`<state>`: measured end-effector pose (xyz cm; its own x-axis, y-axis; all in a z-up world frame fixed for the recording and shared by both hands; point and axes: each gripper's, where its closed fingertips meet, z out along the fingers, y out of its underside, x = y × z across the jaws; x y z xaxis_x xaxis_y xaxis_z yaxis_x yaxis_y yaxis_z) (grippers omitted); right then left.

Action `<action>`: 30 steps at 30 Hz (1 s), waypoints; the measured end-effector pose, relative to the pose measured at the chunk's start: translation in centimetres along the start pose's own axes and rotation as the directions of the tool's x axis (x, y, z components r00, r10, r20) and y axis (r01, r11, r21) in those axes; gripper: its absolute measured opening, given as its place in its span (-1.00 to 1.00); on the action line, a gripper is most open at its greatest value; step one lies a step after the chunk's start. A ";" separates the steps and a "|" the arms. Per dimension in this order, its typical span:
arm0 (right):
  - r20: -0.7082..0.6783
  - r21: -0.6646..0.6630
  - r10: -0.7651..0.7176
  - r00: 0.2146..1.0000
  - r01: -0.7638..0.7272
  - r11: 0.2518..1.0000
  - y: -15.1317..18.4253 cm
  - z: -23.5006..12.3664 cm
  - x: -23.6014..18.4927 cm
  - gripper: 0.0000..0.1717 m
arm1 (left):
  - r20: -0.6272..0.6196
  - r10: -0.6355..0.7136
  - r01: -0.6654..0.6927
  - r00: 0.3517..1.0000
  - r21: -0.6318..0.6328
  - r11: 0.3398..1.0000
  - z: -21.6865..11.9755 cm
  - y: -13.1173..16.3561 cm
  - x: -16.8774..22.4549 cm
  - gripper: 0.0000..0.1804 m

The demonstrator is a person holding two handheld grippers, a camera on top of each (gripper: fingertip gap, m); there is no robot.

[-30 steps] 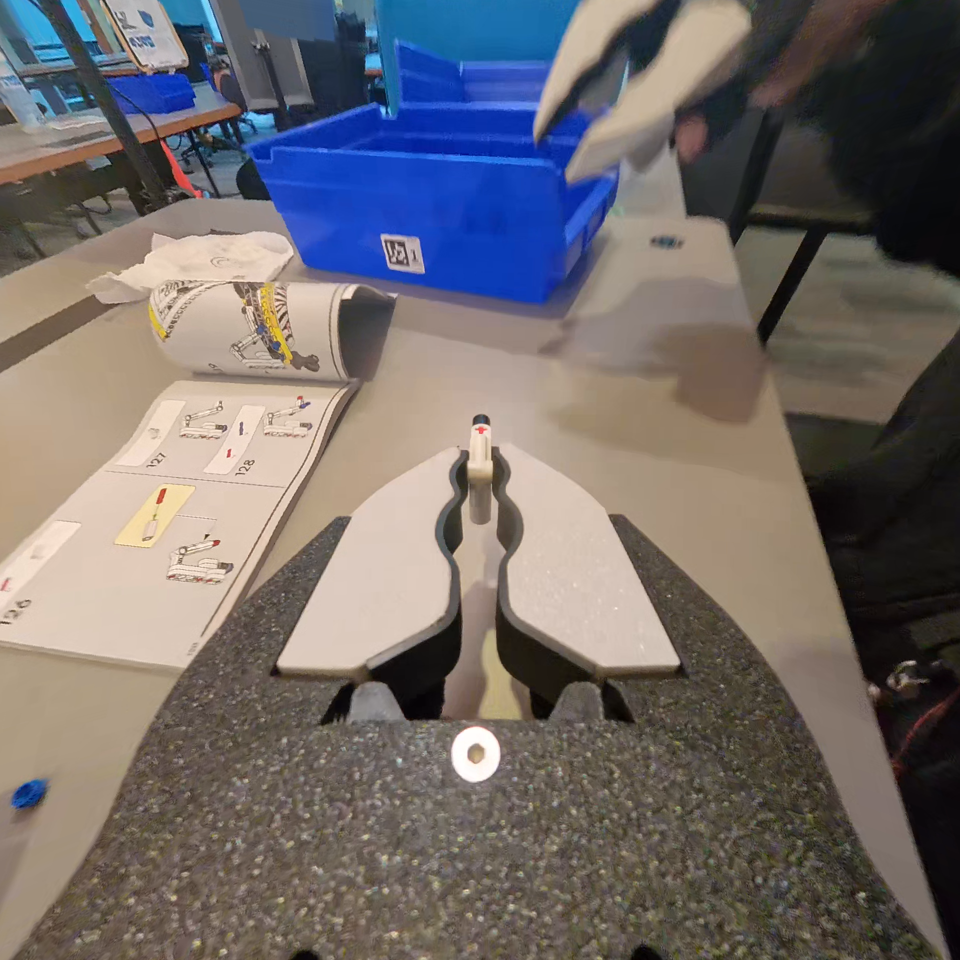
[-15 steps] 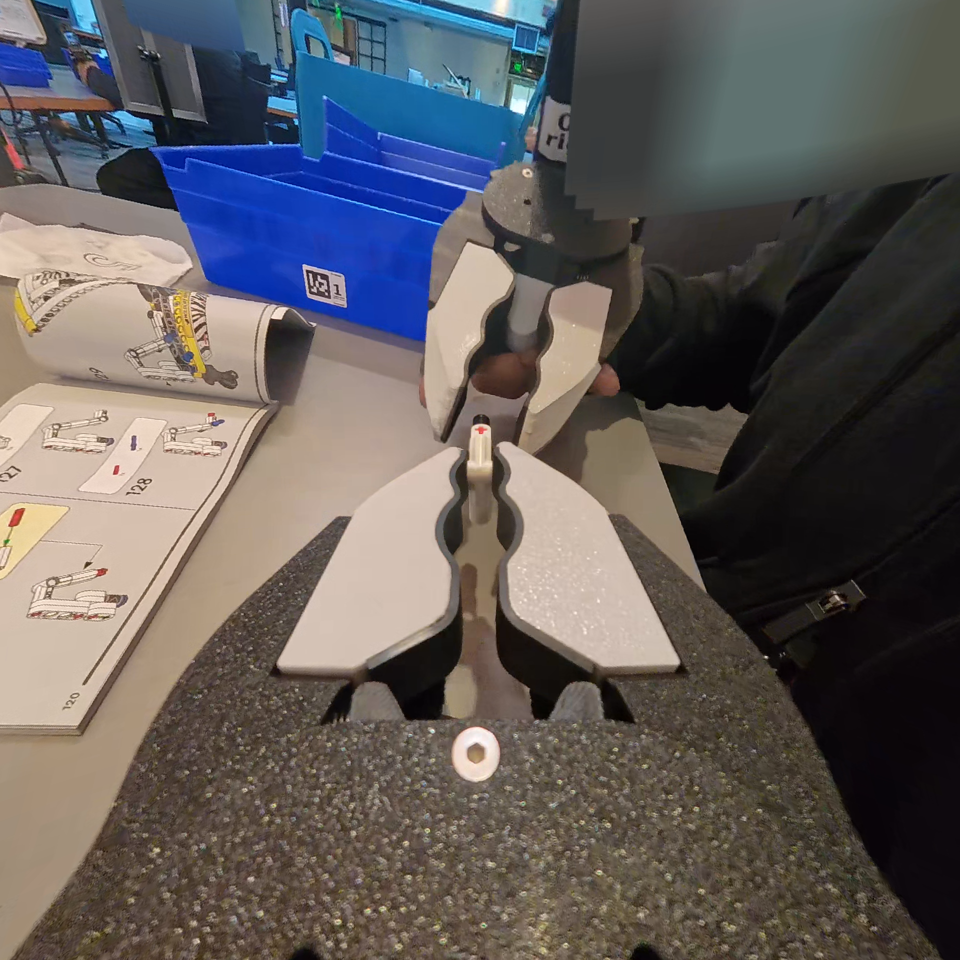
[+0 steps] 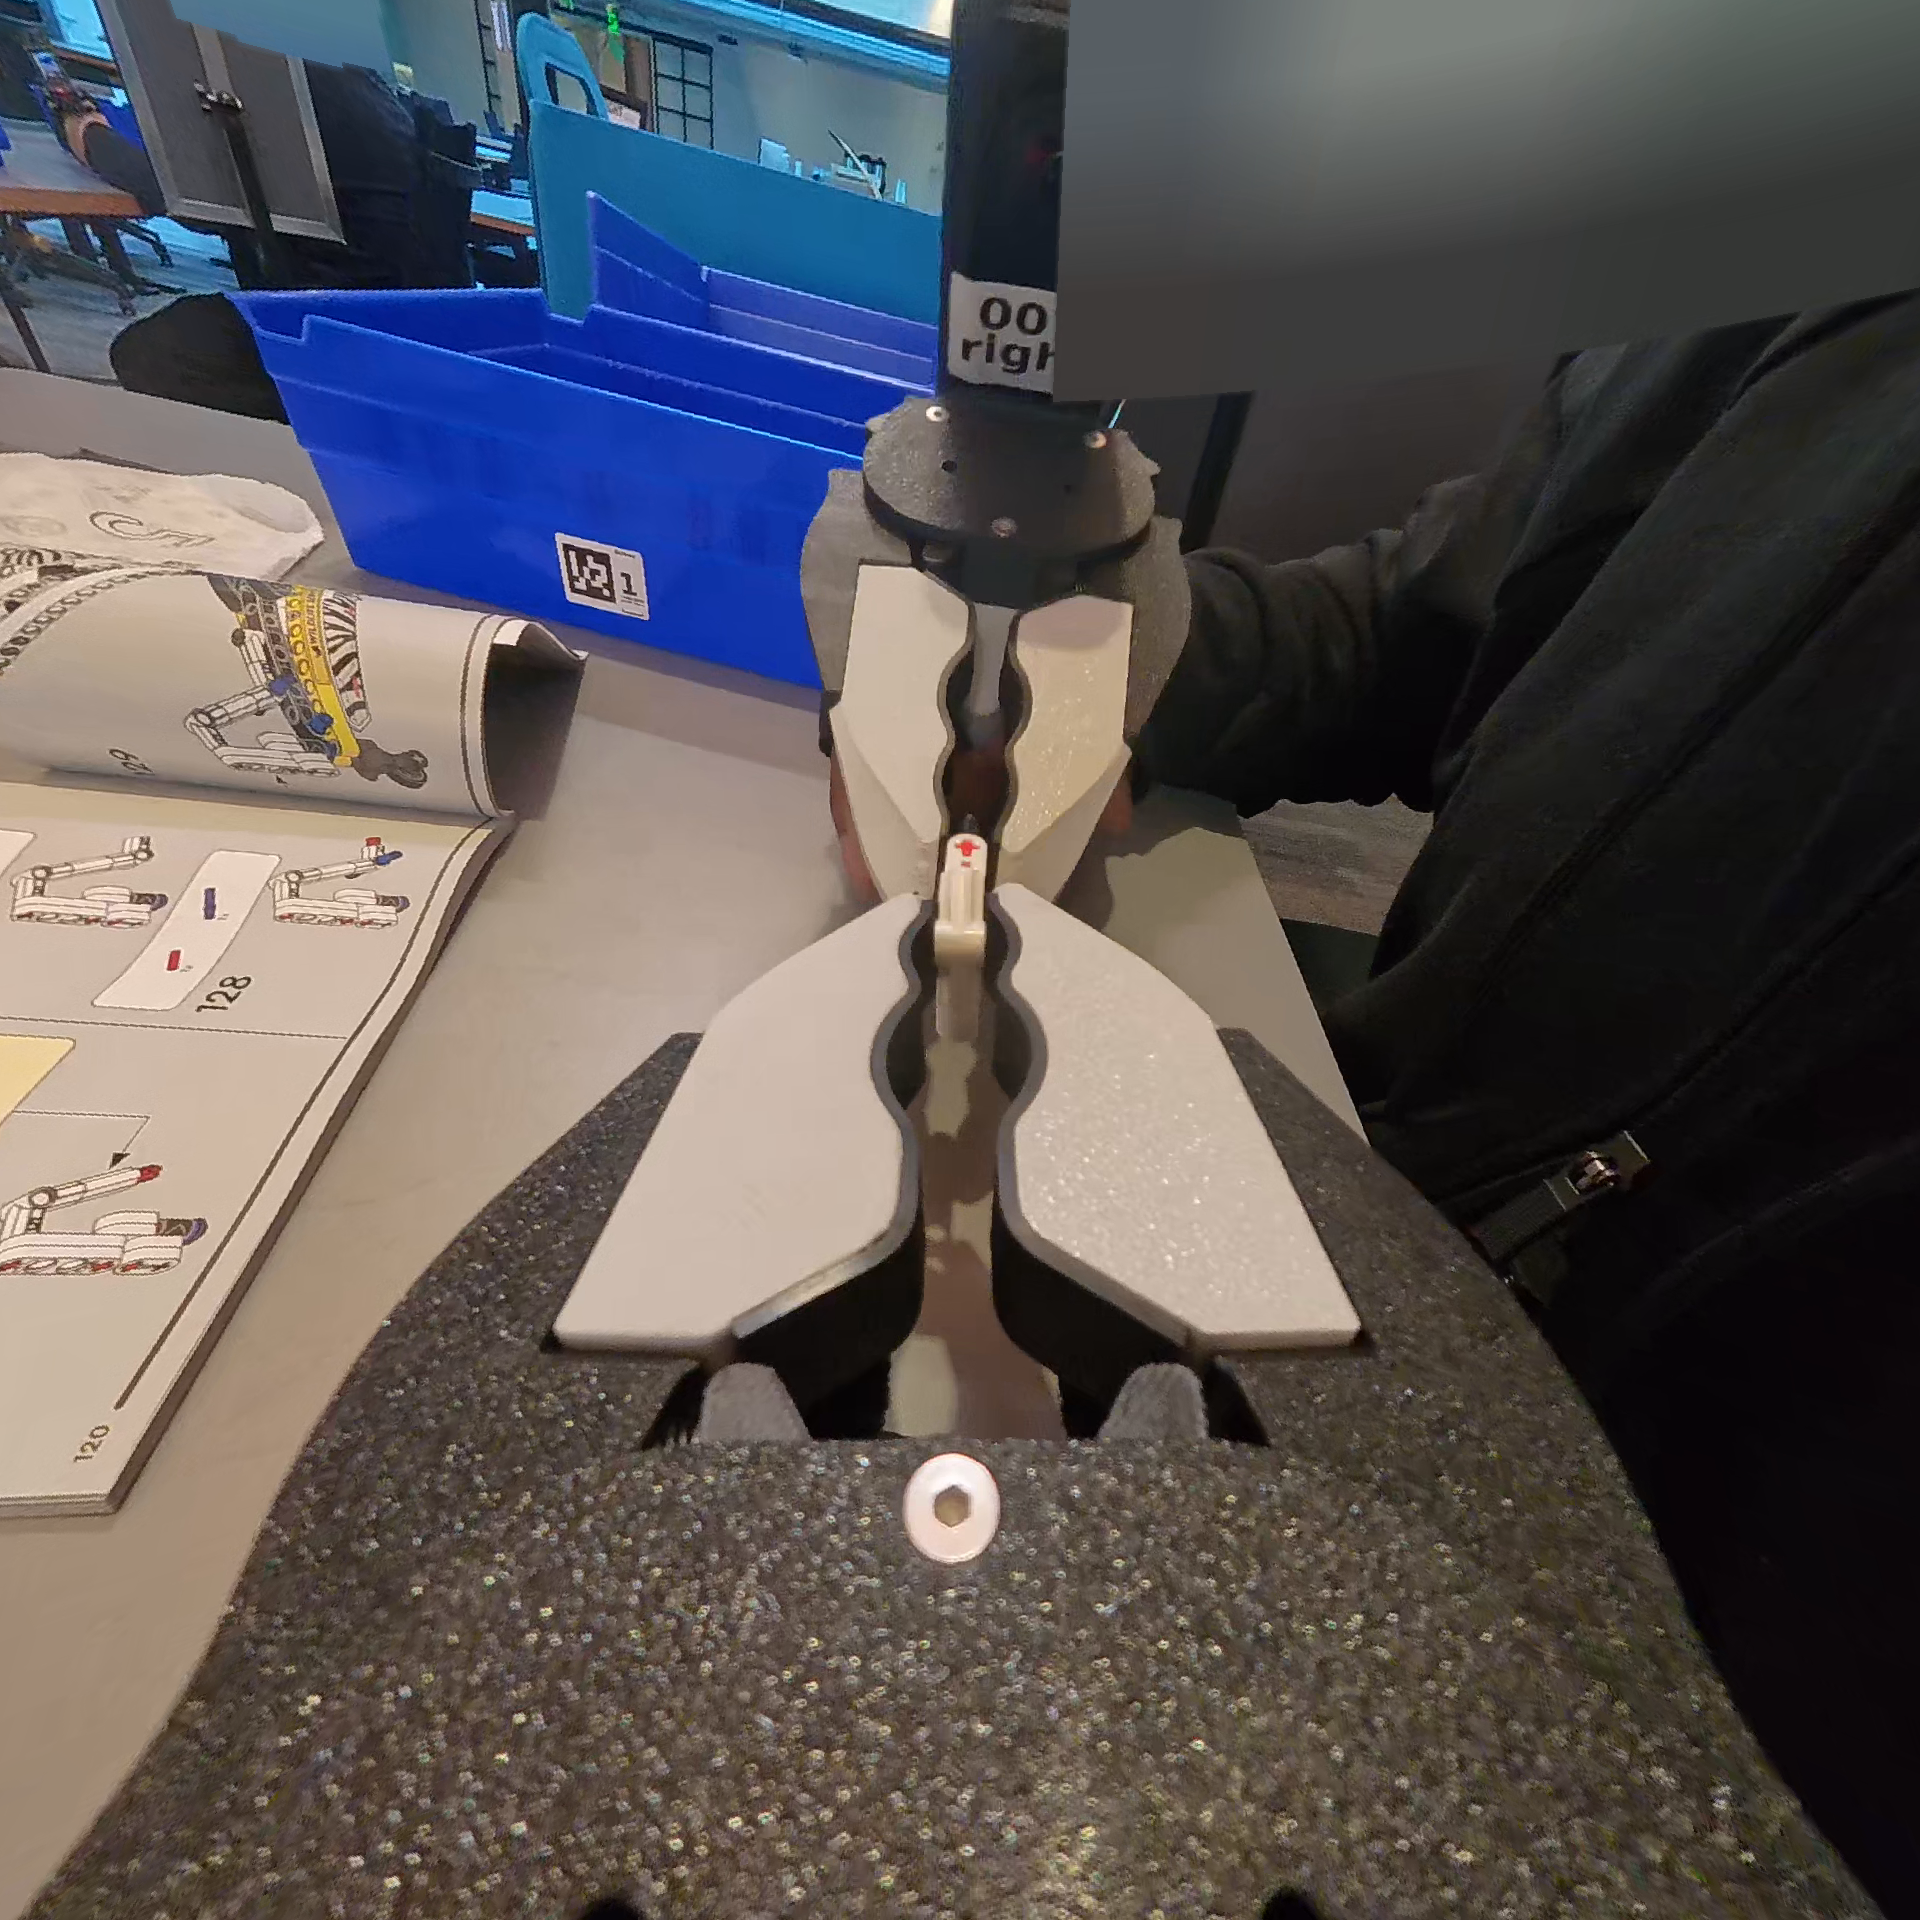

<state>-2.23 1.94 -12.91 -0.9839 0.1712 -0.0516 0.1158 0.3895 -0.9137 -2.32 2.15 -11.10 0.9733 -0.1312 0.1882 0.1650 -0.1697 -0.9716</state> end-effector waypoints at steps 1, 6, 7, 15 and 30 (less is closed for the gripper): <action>0.007 0.011 0.012 1.000 -0.012 1.000 0.0 -0.1 0.0 -0.91 | 0.002 -0.001 0.001 1.000 -0.003 1.000 0.0 0.0 0.0 -0.91; -0.007 0.038 0.064 0.998 -0.063 0.997 -0.2 -0.4 0.6 -0.92 | 0.056 -0.008 0.009 0.998 -0.009 1.000 0.1 0.1 -0.7 -0.89; -0.009 0.057 0.093 0.996 -0.092 0.994 -0.3 -0.5 0.9 -0.91 | 0.074 -0.016 0.016 0.997 -0.002 1.000 0.1 0.0 -1.0 -0.89; 0.046 0.167 0.266 0.963 -0.270 0.948 -1.1 -1.0 1.6 -0.91 | 0.104 -0.099 0.096 0.990 0.032 0.995 0.0 -0.3 -1.9 -0.77; 0.130 0.262 0.383 0.914 -0.405 0.876 -2.0 -0.8 1.8 -0.91 | 0.104 -0.127 0.121 0.986 0.066 0.991 0.3 -0.7 -1.9 -0.87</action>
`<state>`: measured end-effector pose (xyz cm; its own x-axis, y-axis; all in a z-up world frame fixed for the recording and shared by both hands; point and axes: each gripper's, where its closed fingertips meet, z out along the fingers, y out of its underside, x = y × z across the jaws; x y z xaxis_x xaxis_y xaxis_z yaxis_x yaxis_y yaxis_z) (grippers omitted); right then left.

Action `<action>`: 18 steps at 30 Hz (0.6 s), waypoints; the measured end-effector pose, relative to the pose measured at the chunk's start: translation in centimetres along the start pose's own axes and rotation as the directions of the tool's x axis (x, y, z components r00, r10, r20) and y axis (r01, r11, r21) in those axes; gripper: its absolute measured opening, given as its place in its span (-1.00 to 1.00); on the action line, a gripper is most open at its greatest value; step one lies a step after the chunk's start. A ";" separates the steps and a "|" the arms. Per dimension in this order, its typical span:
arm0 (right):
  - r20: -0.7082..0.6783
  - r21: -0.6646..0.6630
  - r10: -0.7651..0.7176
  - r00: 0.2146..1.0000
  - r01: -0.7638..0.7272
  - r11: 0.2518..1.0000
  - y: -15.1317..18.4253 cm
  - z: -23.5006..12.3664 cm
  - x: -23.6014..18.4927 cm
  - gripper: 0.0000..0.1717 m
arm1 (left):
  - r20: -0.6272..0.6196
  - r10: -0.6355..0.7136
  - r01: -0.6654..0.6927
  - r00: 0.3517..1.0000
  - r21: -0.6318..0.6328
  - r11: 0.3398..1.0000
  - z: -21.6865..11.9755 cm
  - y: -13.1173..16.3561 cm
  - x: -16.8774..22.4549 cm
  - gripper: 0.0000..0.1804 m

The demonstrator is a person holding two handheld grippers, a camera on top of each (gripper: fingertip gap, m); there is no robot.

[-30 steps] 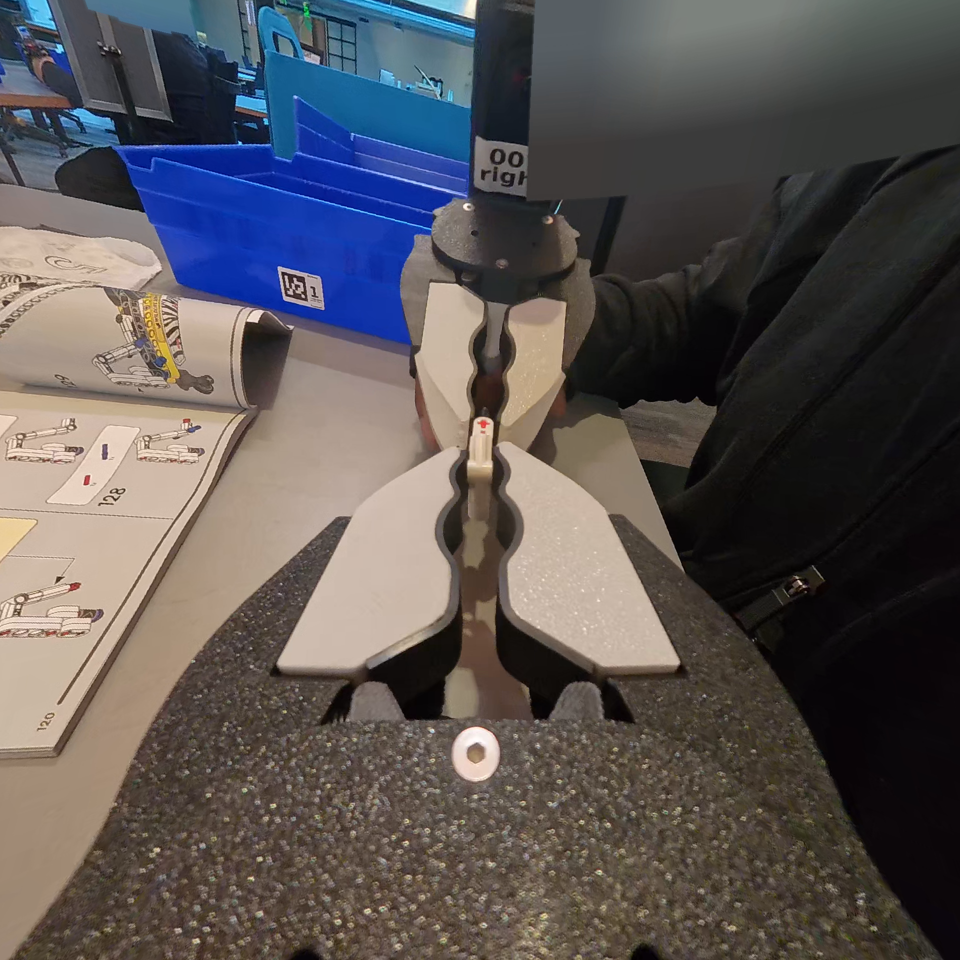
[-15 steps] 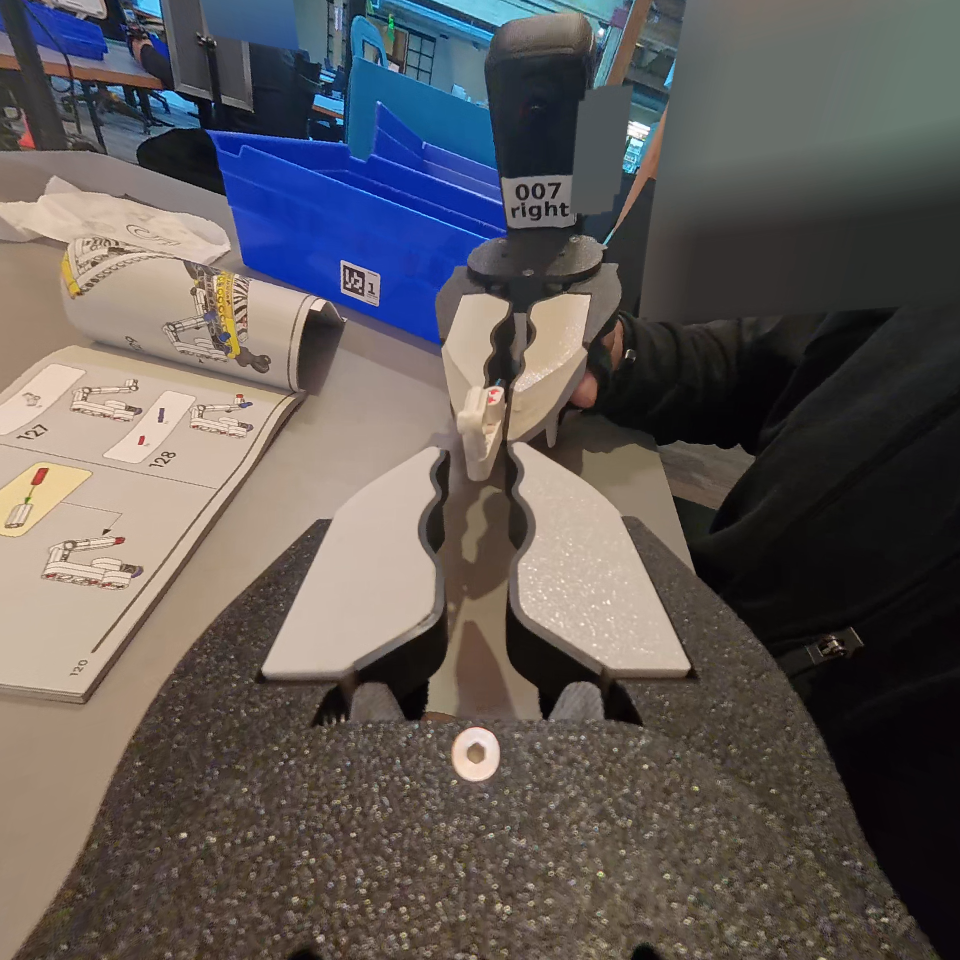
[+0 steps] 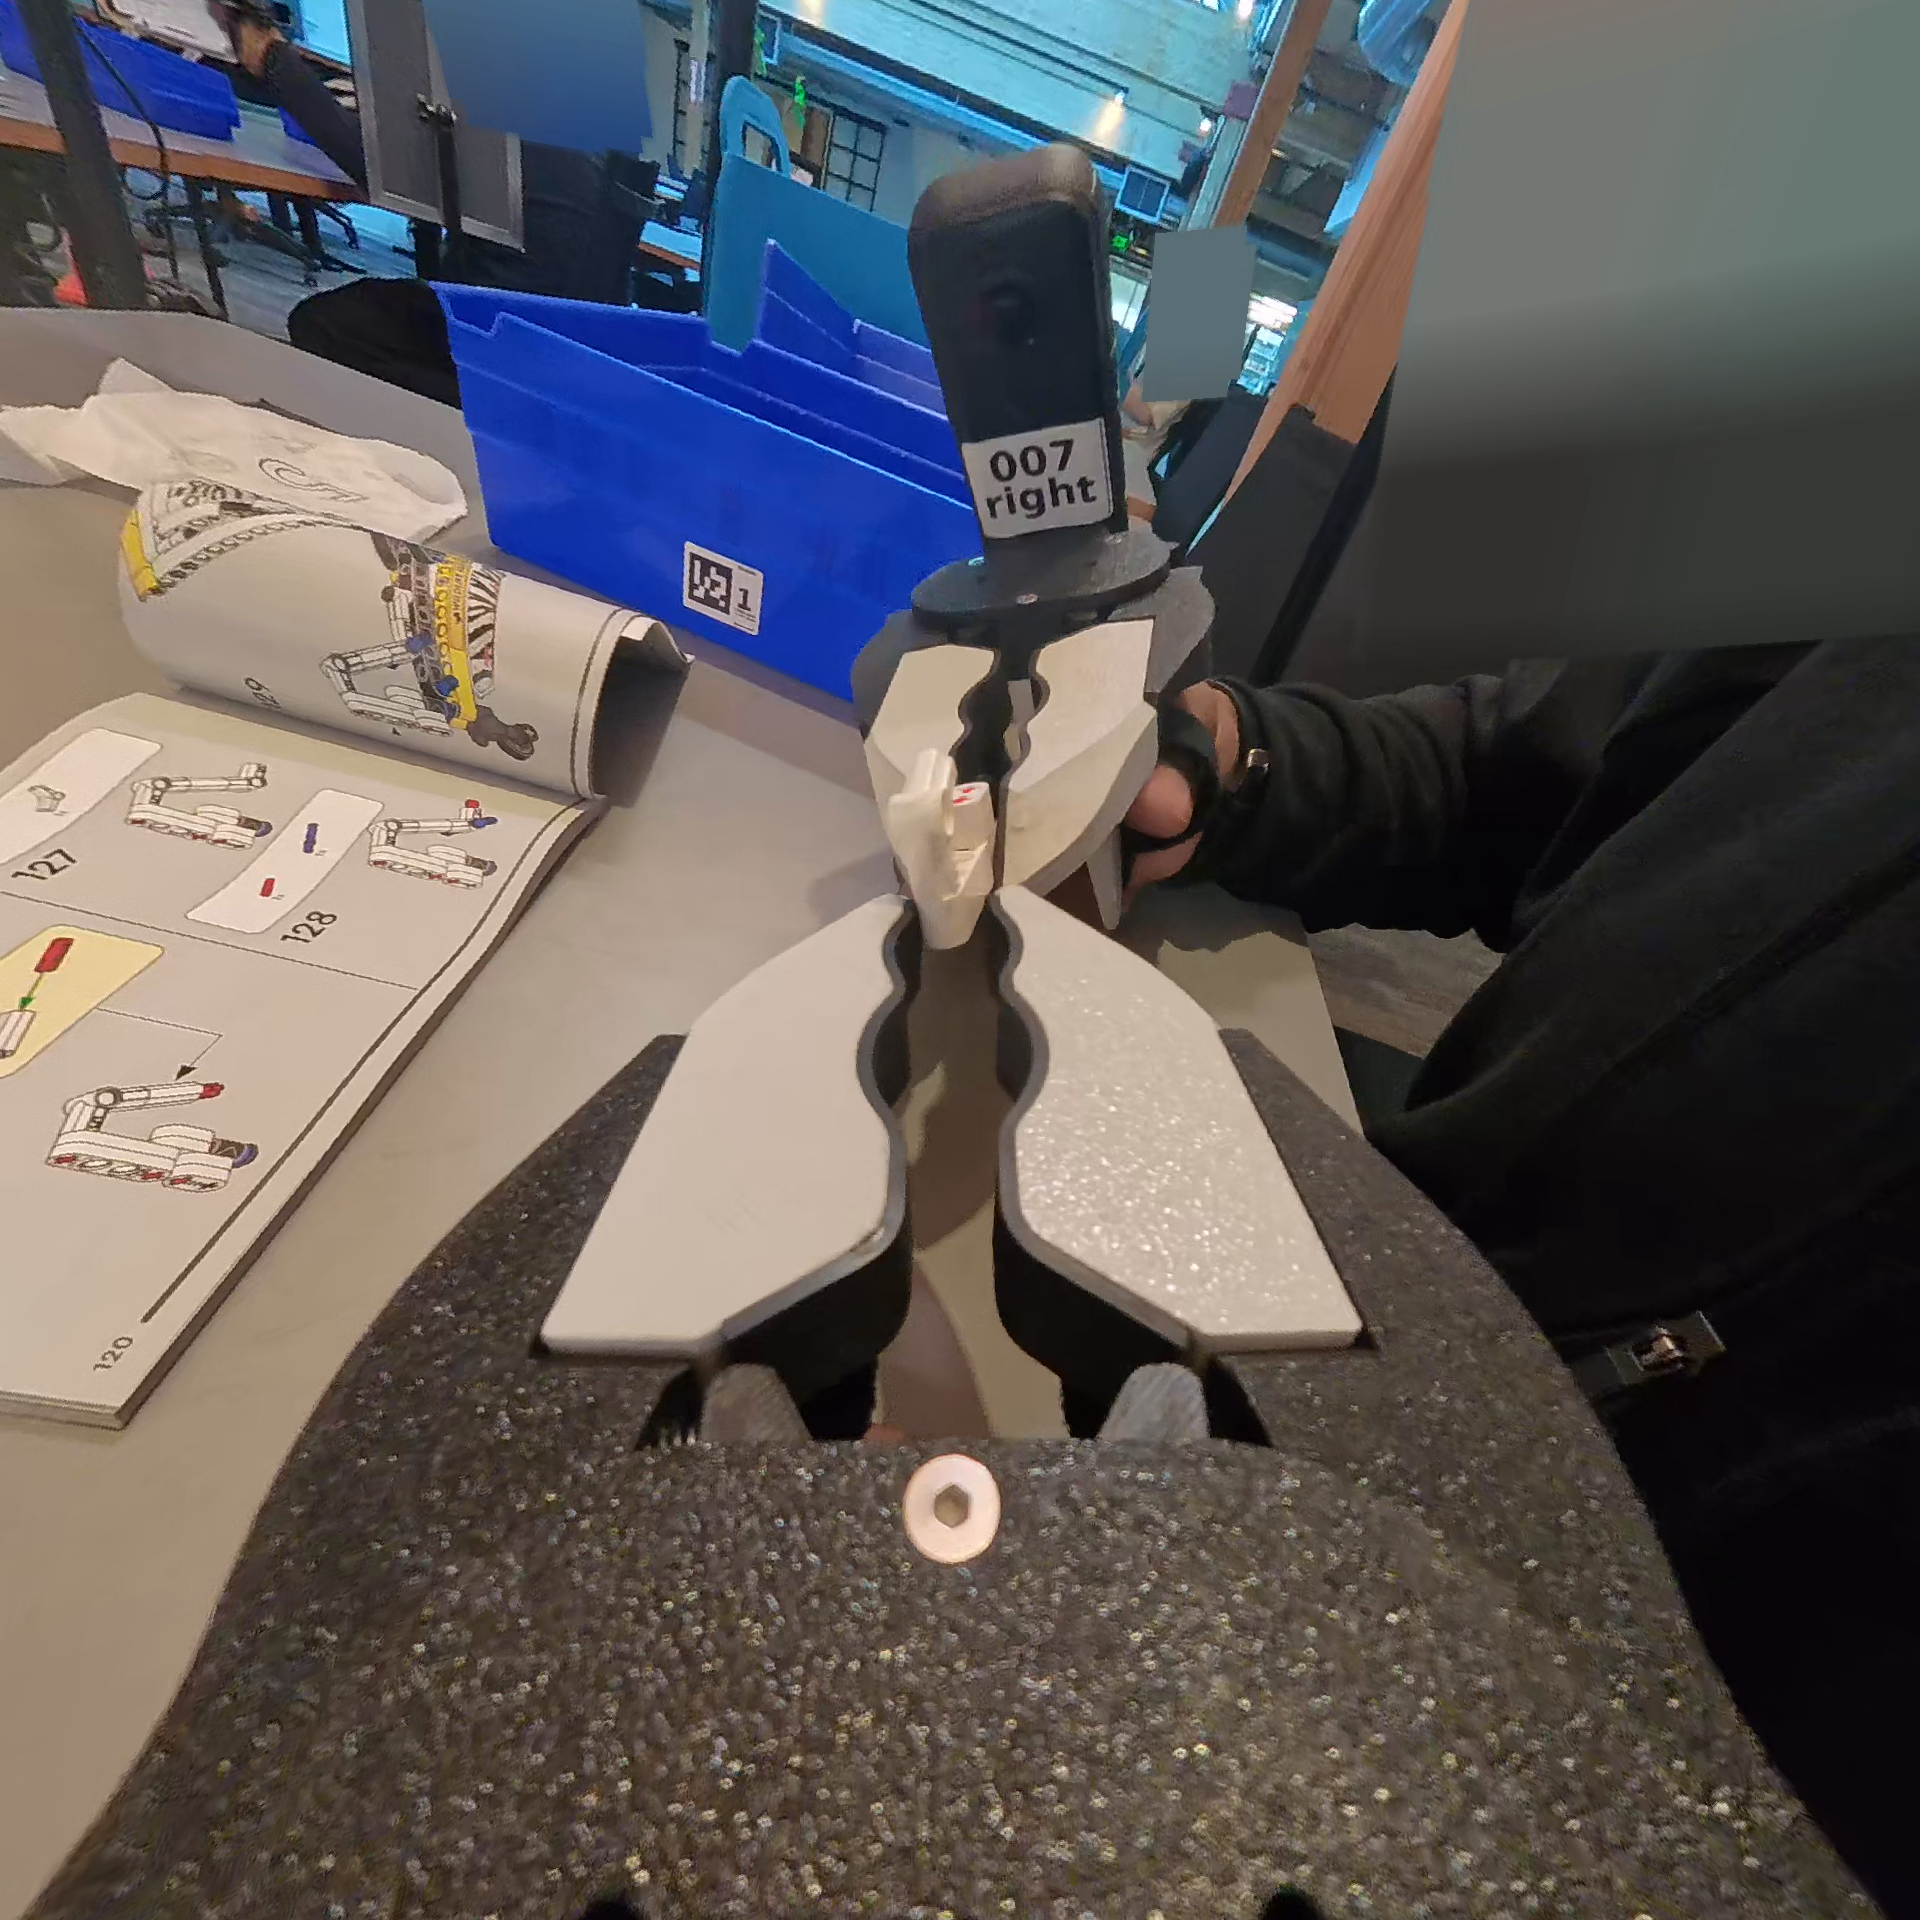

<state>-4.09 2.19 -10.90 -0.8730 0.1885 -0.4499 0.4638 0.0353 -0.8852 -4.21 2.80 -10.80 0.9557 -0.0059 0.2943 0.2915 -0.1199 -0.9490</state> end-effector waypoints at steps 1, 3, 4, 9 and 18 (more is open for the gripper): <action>0.001 0.002 0.000 1.000 0.000 1.000 0.0 0.0 0.0 -0.91 | -0.005 0.000 0.000 1.000 0.003 1.000 0.0 -0.1 0.0 -0.87; 0.005 -0.002 -0.005 1.000 0.005 1.000 0.0 0.1 -0.1 -0.91 | -0.008 0.012 -0.012 1.000 0.003 1.000 -0.1 -0.1 0.2 -0.89; 0.003 -0.008 -0.014 1.000 0.014 1.000 0.1 0.0 -0.1 -0.90 | -0.015 0.019 -0.019 1.000 0.001 1.000 -0.1 0.0 0.3 -0.91; -0.090 -0.066 -0.186 0.978 0.181 0.981 -0.4 -1.0 0.8 -0.76 | 0.019 0.051 -0.049 0.999 -0.105 0.993 -0.2 0.8 -0.1 -0.91; -0.032 -0.361 -0.455 0.890 0.414 0.836 2.3 0.9 0.1 -0.88 | 0.014 0.313 -0.264 0.950 -0.504 0.822 0.4 4.7 -0.1 -0.91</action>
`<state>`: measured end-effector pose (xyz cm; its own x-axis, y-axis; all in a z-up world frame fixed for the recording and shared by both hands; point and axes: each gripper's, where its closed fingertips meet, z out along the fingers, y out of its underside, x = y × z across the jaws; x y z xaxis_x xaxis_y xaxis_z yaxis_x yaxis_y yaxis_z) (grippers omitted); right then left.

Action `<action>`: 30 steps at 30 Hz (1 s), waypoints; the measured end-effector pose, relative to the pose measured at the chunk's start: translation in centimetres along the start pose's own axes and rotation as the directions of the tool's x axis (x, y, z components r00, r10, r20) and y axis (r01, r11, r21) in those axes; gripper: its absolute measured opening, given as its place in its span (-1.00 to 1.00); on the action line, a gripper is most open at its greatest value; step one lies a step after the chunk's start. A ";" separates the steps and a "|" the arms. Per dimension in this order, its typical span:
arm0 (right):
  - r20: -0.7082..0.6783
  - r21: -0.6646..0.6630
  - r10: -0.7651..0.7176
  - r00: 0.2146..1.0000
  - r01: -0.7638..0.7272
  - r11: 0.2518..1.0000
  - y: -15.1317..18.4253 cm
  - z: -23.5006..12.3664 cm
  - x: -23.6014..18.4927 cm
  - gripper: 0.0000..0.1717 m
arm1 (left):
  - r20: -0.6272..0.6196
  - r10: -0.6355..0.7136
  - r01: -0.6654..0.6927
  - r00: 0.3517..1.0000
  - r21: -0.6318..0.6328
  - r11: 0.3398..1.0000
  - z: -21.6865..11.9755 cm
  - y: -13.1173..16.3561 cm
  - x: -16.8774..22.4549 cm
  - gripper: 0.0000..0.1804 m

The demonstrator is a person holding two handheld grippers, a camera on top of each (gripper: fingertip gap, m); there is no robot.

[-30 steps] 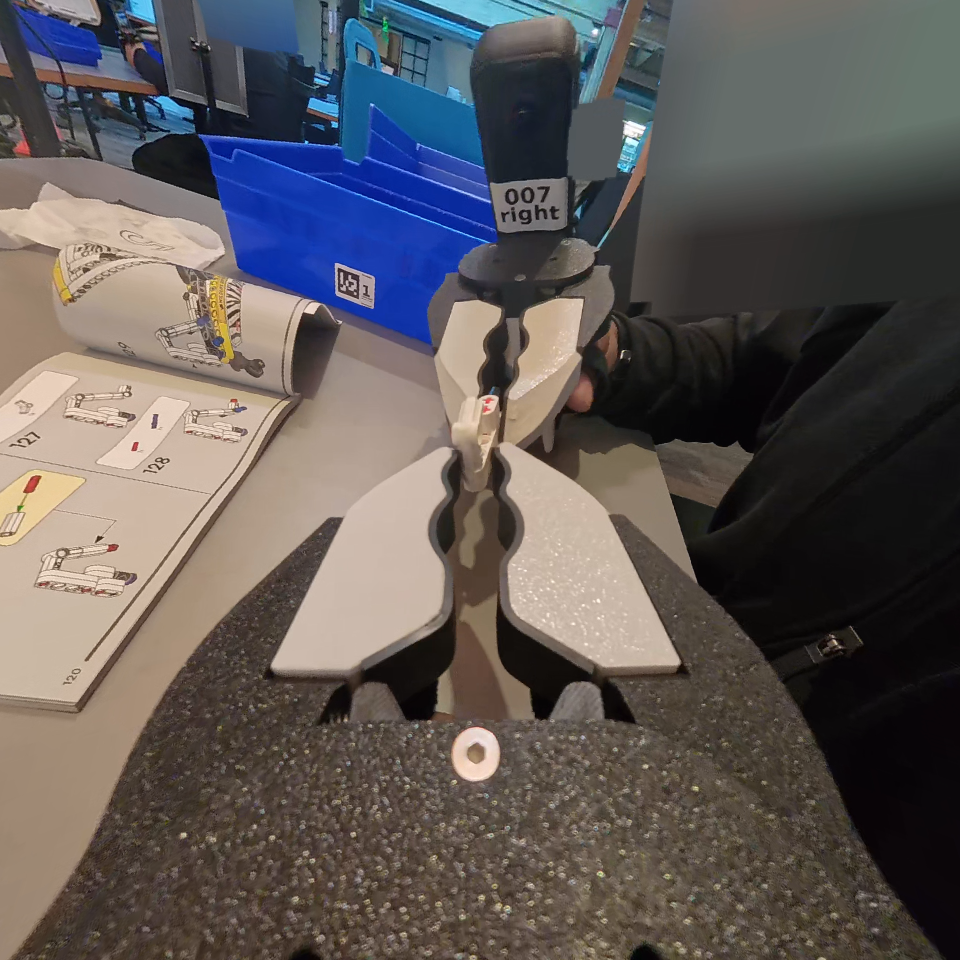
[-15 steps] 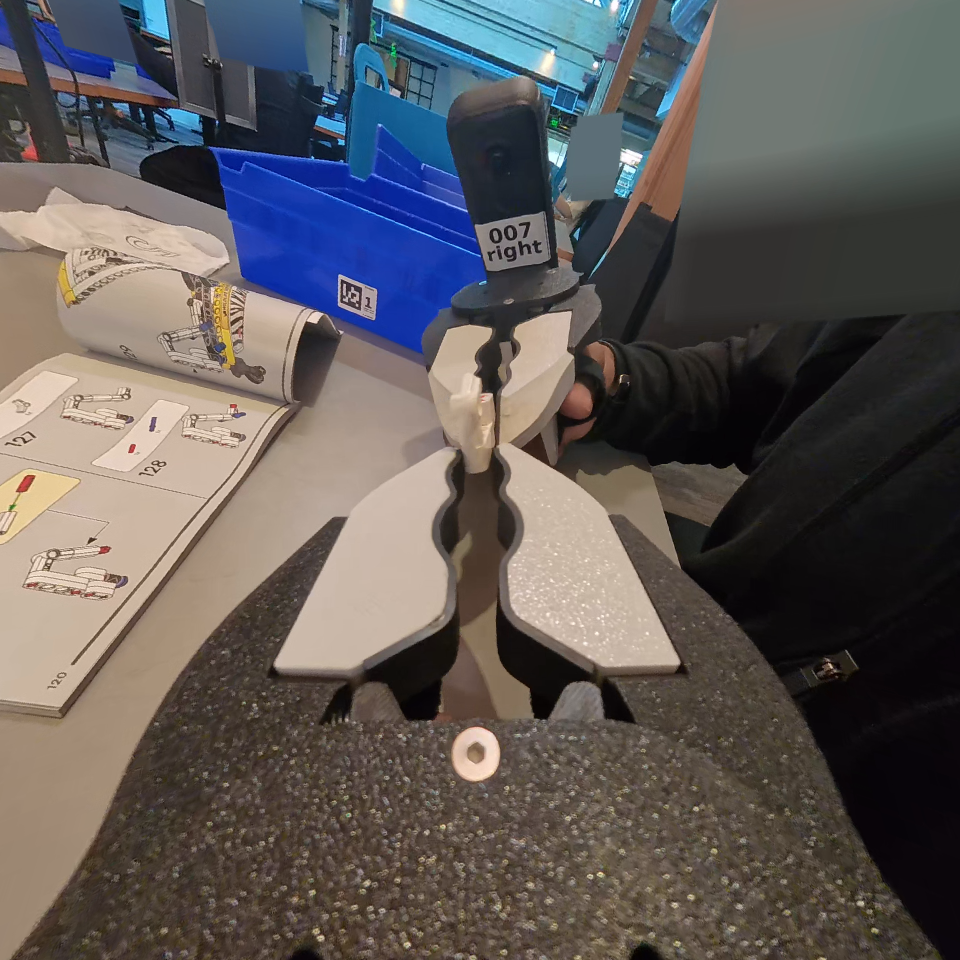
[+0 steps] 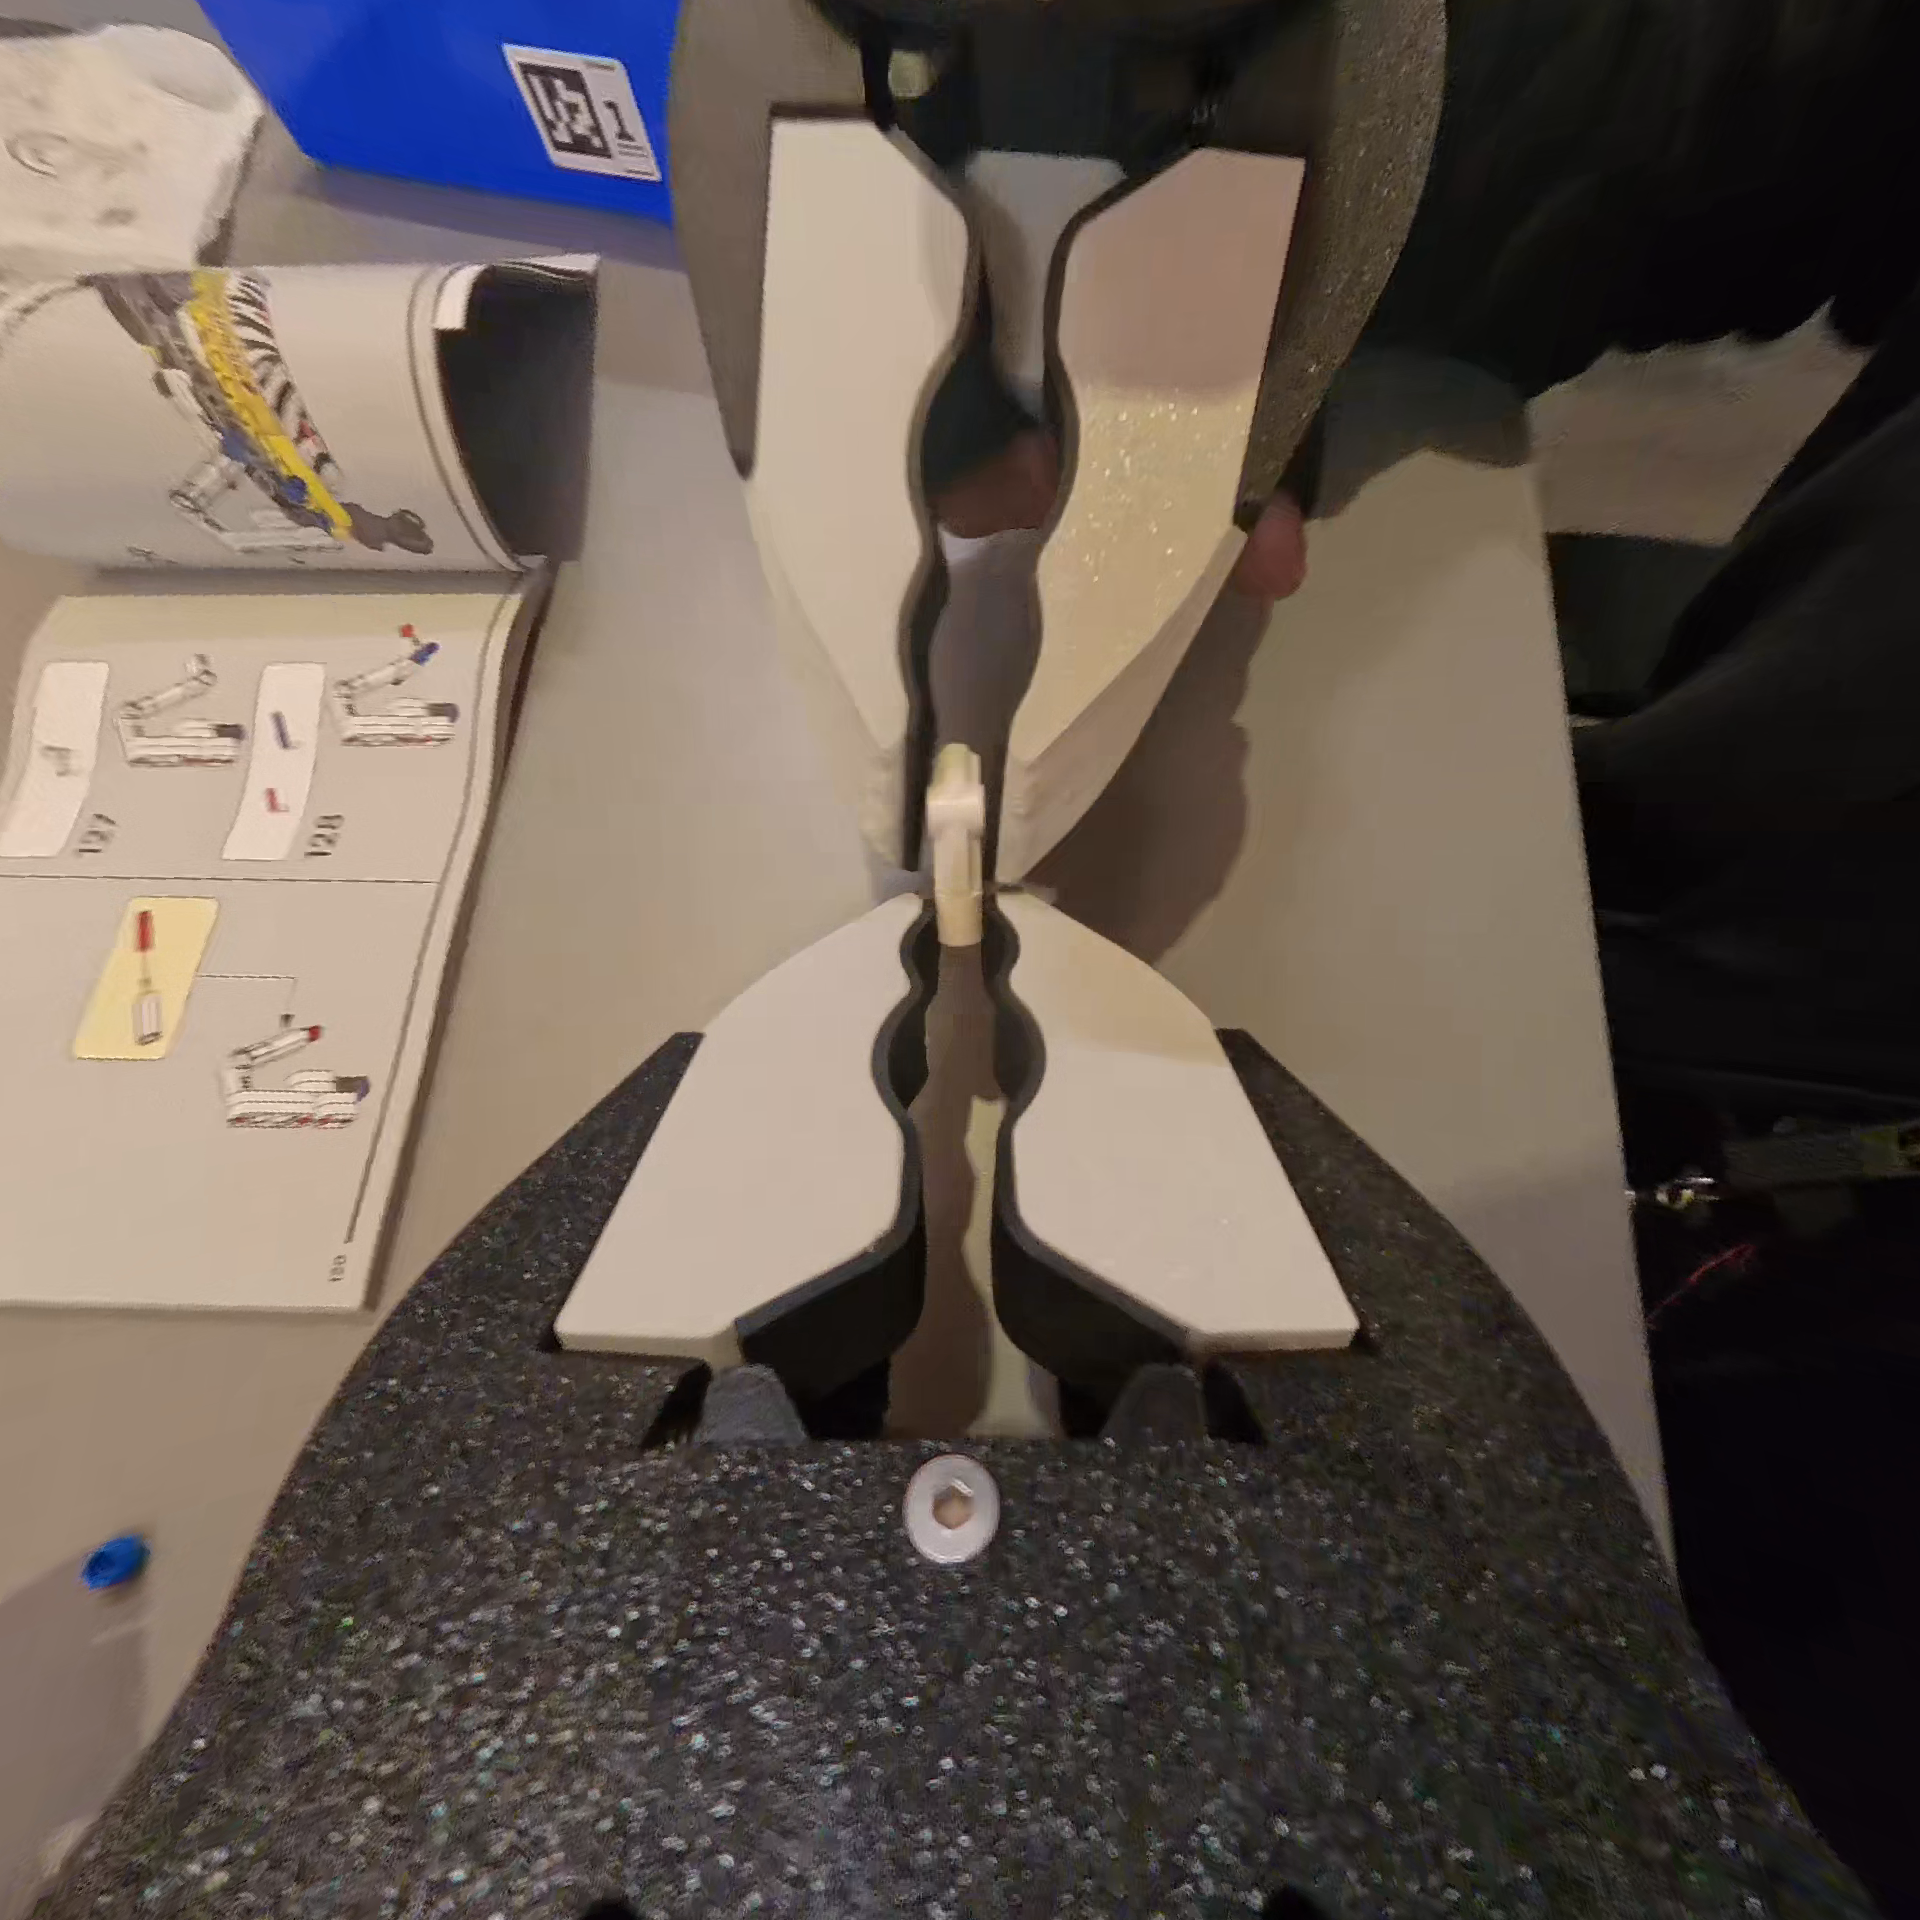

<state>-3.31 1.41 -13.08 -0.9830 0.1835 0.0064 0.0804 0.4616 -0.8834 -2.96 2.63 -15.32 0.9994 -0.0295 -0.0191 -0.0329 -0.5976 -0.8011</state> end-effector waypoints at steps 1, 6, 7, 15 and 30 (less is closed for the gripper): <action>0.003 -0.002 0.008 1.000 -0.008 1.000 0.1 0.0 0.0 -0.89 | 0.006 0.010 -0.010 1.000 0.001 1.000 -0.1 0.0 -0.1 -0.91; 0.019 0.164 0.112 0.994 -0.113 0.980 -1.2 -0.9 0.5 -0.91 | -0.022 -0.046 0.048 0.999 0.161 0.986 -1.1 -1.3 -0.4 -0.91; 0.027 0.210 0.147 0.989 -0.149 0.966 -1.5 -1.2 0.7 -0.91 | -0.027 -0.060 0.064 0.998 0.210 0.976 -1.4 -1.8 -0.5 -0.91; 0.140 0.381 0.320 0.937 -0.350 0.856 -2.8 -1.8 1.2 -0.91 | -0.107 -0.145 0.175 0.984 0.375 0.910 -1.9 -3.3 -0.9 -0.77; 0.184 0.455 0.379 0.907 -0.420 0.785 -3.6 -2.3 1.2 -0.92 | -0.205 -0.226 0.302 0.952 0.530 0.792 -2.6 -4.9 -1.0 -0.91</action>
